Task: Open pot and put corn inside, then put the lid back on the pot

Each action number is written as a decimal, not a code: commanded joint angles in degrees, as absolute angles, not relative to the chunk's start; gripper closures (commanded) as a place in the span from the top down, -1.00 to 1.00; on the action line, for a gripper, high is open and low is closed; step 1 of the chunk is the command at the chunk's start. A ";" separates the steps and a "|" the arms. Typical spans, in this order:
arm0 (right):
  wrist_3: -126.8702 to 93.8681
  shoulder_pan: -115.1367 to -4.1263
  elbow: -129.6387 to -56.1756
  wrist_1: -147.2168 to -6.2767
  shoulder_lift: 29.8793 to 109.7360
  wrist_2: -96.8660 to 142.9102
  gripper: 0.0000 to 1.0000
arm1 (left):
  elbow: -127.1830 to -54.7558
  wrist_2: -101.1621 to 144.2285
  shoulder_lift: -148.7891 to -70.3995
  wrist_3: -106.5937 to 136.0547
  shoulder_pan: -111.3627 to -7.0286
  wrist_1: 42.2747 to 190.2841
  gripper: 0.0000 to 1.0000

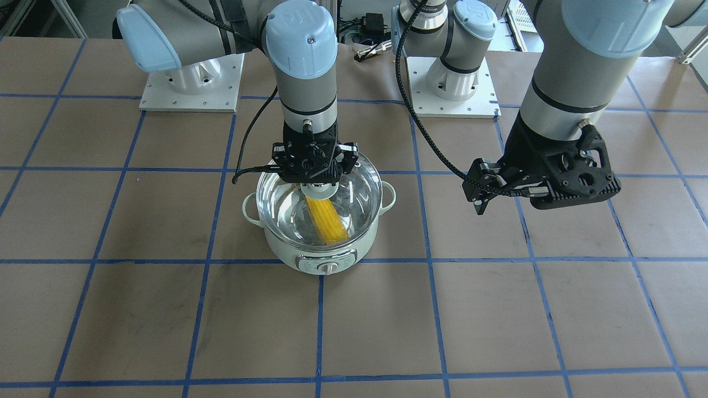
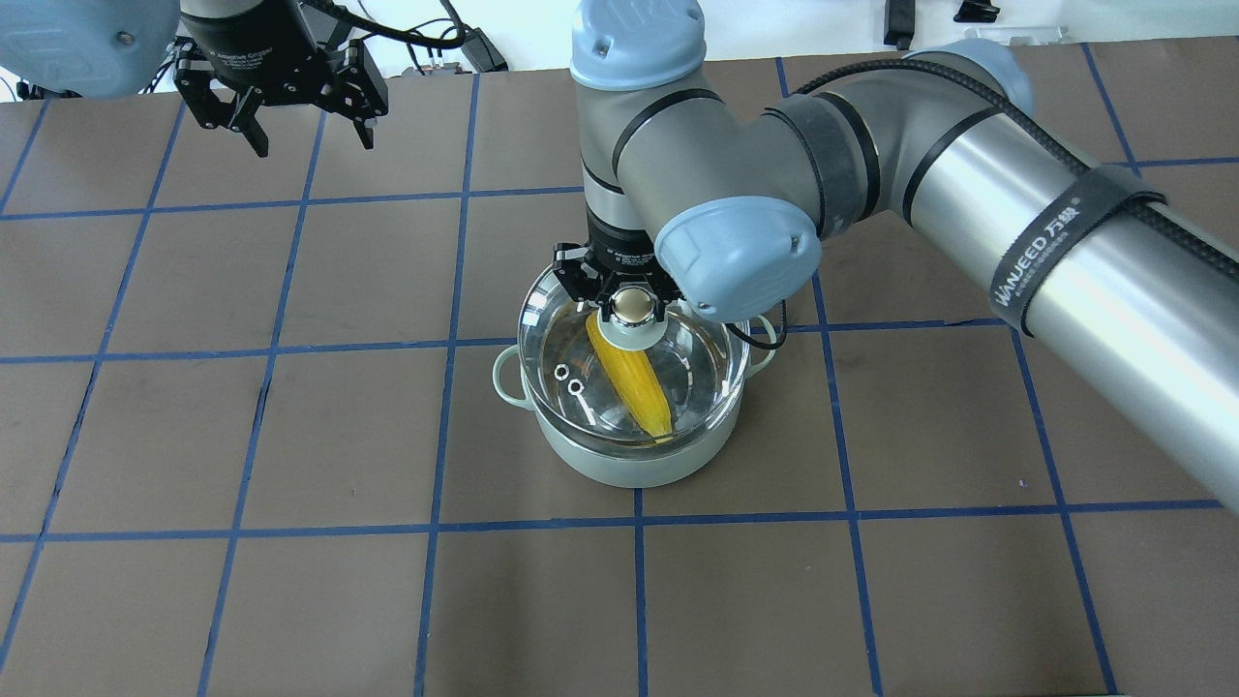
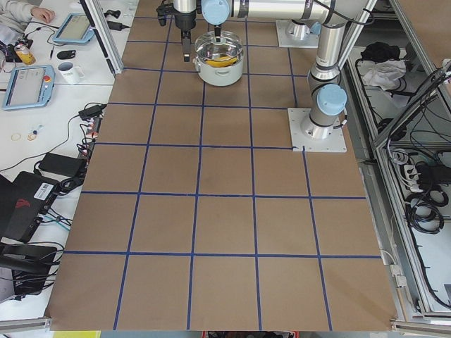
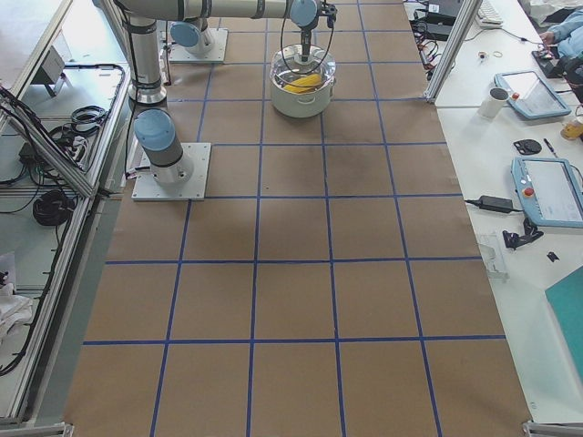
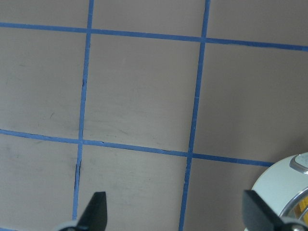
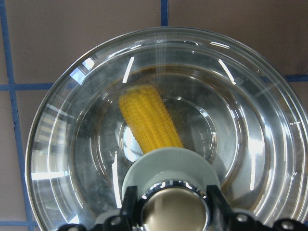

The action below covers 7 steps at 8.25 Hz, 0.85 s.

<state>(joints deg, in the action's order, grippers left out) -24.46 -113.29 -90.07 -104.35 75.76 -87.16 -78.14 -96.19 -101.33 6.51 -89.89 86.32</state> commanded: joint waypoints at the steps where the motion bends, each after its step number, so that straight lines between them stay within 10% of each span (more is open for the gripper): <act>1: -24.78 -113.38 -92.29 -107.05 75.50 -87.10 -1.00 | -78.31 -95.80 -101.08 6.42 -90.26 88.42 1.00; 7: -25.05 -113.47 -92.37 -106.79 75.41 -87.01 -1.00 | -80.59 -93.09 -98.18 7.12 -90.62 88.51 1.00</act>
